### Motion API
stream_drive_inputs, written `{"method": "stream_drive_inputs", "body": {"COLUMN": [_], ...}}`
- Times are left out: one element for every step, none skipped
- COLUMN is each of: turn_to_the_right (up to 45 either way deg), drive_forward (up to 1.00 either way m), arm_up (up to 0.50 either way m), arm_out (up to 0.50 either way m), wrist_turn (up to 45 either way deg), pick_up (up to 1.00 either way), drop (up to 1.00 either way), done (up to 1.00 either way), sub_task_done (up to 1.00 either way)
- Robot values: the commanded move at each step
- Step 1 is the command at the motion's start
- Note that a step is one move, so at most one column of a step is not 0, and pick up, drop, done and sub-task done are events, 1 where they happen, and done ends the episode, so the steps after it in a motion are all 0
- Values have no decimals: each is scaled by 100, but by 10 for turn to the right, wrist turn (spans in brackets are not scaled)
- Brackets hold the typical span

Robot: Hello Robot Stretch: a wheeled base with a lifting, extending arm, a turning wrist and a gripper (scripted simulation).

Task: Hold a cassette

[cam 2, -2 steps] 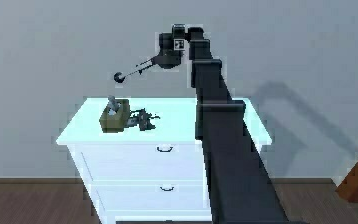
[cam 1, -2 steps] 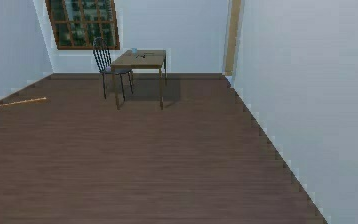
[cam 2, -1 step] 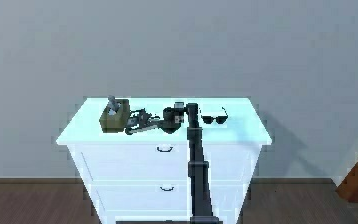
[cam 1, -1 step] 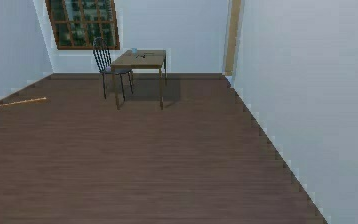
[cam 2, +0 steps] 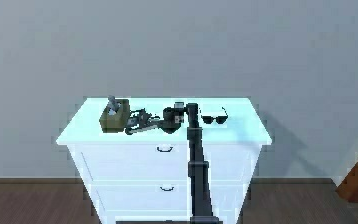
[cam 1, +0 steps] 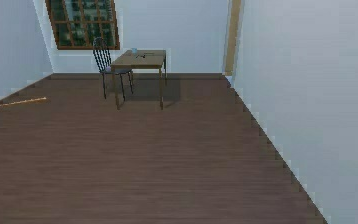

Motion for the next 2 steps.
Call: {"method": "stream_drive_inputs", "body": {"turn_to_the_right": [0, 0], "drive_forward": [0, 0], "arm_up": [10, 0], "arm_out": [0, 0], "wrist_turn": [0, 0], "pick_up": [0, 0], "drop": [0, 0], "done": [0, 100], "sub_task_done": [0, 0]}}
